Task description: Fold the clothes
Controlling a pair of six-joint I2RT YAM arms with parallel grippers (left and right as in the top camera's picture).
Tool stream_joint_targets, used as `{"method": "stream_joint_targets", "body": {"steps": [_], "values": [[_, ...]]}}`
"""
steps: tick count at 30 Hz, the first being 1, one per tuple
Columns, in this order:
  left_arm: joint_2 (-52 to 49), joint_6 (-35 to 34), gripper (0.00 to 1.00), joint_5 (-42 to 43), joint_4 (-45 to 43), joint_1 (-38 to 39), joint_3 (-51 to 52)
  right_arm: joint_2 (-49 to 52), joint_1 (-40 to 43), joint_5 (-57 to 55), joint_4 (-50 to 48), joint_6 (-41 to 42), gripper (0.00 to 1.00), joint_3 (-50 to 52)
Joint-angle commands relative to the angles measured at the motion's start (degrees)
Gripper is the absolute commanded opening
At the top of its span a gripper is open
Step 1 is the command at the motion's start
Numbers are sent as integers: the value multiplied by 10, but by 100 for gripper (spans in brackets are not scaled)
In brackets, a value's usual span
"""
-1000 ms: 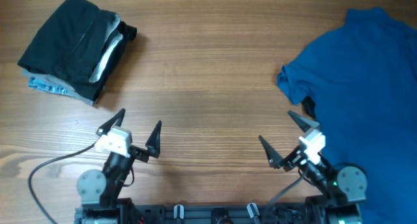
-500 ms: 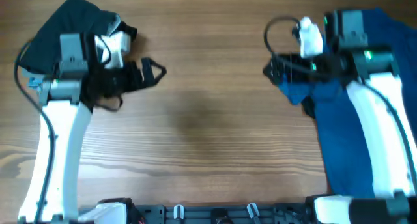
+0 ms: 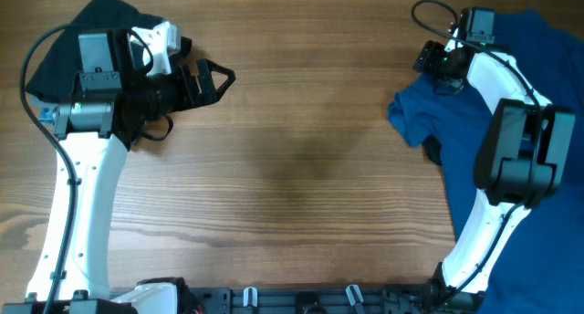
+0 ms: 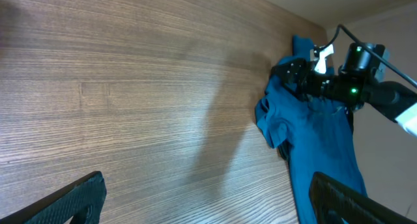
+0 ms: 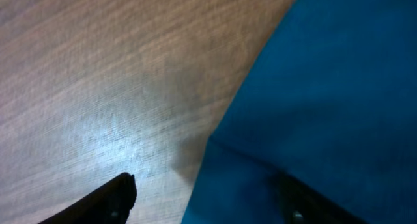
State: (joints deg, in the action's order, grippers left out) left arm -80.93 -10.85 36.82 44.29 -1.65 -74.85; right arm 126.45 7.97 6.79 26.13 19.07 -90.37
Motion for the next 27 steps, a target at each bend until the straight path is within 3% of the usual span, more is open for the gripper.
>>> {"method": "stream_joint_targets", "body": {"steps": [1,2,5,7,10,12,13,18,21,24,27], "values": [[3,-3,100,4,-2,0,-12,34,-2,-19,-23,5,73,-3],[3,-3,100,4,-1,0,-12,40,-2,-19,-19,5,69,-3],[3,-3,100,4,0,0,-12,55,-2,-19,-11,5,22,-3],[3,-3,100,4,0,0,-12,32,-2,-1,-3,5,6,-4],[3,-3,100,4,-4,0,-12,-22,-1,-2,10,6,5,-4],[3,-3,100,4,-6,0,-12,-56,-1,-2,27,5,12,-4],[3,-3,100,4,-7,0,-12,-79,-1,1,42,5,4,-4],[3,-1,100,4,-20,0,-12,-162,-1,15,91,3,4,-4],[3,-1,100,7,-21,0,-12,-220,-8,141,86,-56,4,-6],[9,-1,100,7,-36,-1,-15,-284,-80,244,100,-70,4,-6],[29,0,100,6,-72,-9,-34,-294,-285,291,130,-108,4,-5]]}}
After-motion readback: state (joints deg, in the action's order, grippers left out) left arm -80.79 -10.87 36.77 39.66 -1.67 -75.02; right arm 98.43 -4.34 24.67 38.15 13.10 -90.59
